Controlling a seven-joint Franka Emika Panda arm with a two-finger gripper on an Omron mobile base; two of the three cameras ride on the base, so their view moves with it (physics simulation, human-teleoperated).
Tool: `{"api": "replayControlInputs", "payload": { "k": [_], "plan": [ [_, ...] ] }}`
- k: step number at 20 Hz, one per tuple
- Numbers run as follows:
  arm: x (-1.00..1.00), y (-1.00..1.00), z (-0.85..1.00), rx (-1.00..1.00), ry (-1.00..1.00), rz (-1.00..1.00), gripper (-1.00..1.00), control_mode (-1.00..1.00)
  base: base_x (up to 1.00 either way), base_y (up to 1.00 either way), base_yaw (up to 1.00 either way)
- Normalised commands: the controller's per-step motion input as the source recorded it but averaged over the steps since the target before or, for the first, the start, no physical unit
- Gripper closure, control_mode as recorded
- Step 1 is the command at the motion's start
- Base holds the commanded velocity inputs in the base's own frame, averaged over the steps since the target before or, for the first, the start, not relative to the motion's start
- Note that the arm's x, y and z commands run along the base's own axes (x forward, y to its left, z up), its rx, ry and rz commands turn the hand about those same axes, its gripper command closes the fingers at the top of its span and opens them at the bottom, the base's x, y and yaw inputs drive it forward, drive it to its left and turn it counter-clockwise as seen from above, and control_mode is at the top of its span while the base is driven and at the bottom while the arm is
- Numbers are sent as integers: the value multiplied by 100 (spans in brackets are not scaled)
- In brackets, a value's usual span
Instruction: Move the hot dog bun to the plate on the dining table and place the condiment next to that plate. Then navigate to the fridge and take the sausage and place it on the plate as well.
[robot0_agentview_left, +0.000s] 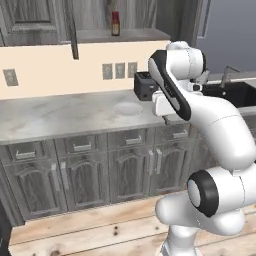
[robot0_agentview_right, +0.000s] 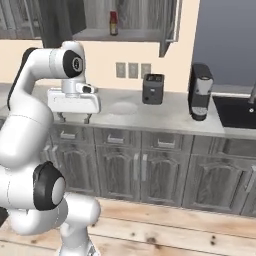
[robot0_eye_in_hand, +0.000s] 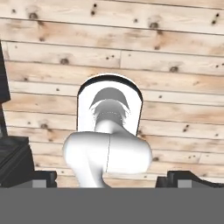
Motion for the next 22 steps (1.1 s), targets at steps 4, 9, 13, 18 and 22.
{"api": "replayControlInputs", "payload": {
  "k": [4, 9, 13, 18, 22],
  "plan": [
    [0, 0, 0, 0, 0, 0, -100, 100, 97, 27, -7],
    [0, 0, 0, 0, 0, 0, -100, 100, 82, 30, -8],
    [0, 0, 0, 0, 0, 0, -100, 100, 58, 32, -7],
    [0, 0, 0, 0, 0, 0, -100, 100, 48, 28, -5],
    [0, 0, 0, 0, 0, 0, -100, 100, 63, 27, -4]
  ]
}}
